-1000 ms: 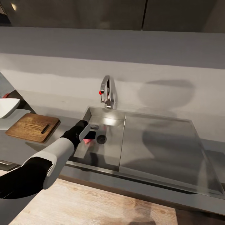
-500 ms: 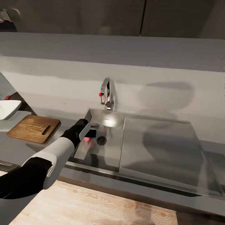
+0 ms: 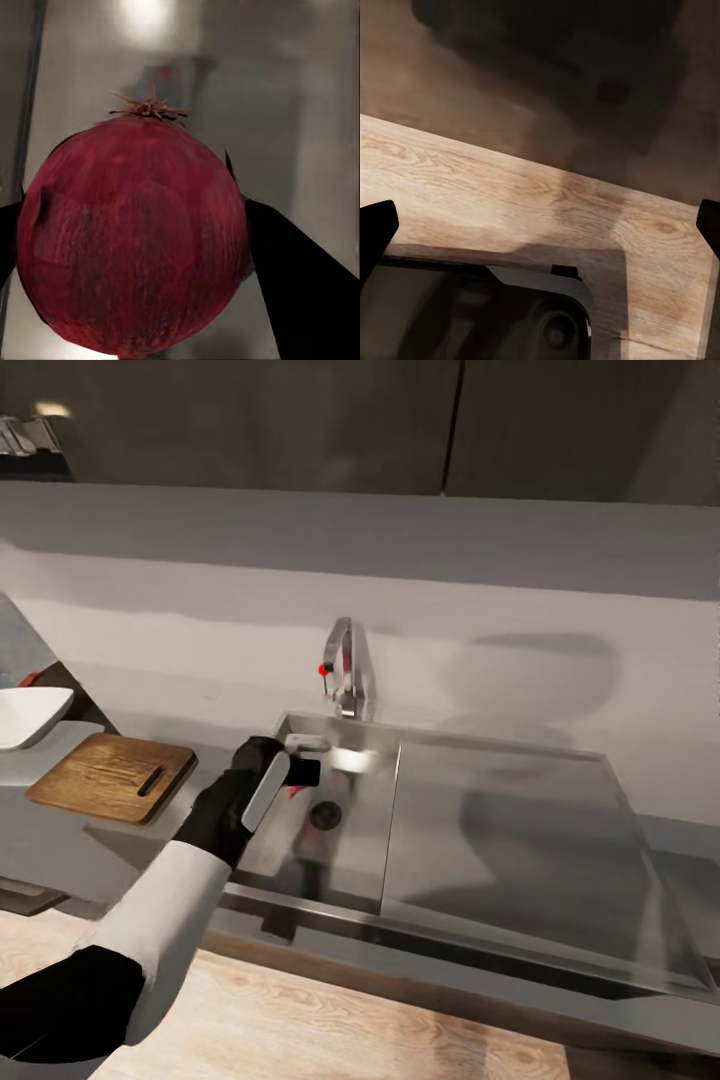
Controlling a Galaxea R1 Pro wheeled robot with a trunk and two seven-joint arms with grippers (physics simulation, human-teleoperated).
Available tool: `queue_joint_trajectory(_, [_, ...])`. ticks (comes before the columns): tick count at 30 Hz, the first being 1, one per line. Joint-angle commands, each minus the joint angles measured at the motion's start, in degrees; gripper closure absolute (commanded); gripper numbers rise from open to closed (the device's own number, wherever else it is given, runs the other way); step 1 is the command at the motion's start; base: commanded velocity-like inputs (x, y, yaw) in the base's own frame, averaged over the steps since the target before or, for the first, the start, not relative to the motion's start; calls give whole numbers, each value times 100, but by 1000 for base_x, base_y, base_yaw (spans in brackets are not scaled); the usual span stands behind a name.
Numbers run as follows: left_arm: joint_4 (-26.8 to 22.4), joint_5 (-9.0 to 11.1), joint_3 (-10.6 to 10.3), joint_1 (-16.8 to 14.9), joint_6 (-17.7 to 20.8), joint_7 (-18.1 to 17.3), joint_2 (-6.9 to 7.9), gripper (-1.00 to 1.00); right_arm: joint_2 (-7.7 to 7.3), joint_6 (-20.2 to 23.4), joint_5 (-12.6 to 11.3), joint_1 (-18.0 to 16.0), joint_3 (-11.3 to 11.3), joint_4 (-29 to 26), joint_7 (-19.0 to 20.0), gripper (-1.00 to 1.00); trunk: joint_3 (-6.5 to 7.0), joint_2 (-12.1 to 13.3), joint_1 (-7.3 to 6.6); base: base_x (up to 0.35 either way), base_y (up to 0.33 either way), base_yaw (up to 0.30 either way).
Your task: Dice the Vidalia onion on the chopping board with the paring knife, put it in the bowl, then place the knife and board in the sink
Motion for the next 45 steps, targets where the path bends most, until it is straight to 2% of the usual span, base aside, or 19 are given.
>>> queue_joint_trajectory(1, [-417,49,-10,196,44,61,29,100,8,-10,49,2,-40,-10,43,-100,1,-9,4,0,0,0])
queue_joint_trajectory(3, [-1157,45,-10,581,78,61,110,100,6,-10,49,2,-40,-8,43,-100,19,-9,4,0,0,0])
queue_joint_trajectory(5, [-1646,44,-10,832,93,61,196,100,7,-10,49,2,-40,-7,43,-100,37,-9,4,0,0,0])
queue_joint_trajectory(6, [-2287,43,-11,1172,105,61,303,100,6,-10,49,2,-40,-10,40,-100,46,-9,4,0,0,0])
queue_joint_trajectory(10, [-2792,43,-10,1458,110,60,353,100,7,-10,49,2,-40,-7,43,-100,81,-9,4,-14,0,0])
queue_joint_trajectory(13, [-3002,43,-10,1525,111,59,362,100,5,-10,49,2,-40,-7,45,-100,108,-9,4,-87,0,0])
queue_joint_trajectory(20, [-3244,48,-12,1555,118,55,367,100,8,-10,49,2,-40,-7,43,-100,171,-9,4,-194,94,0])
queue_joint_trajectory(29, [-3280,53,2,1558,120,53,359,100,5,-10,49,2,-40,-7,44,-100,252,-9,4,-230,208,0])
queue_joint_trajectory(45, [-3282,56,16,1558,120,53,358,100,8,-10,49,2,-40,-7,41,-100,396,-9,4,-23,301,0])
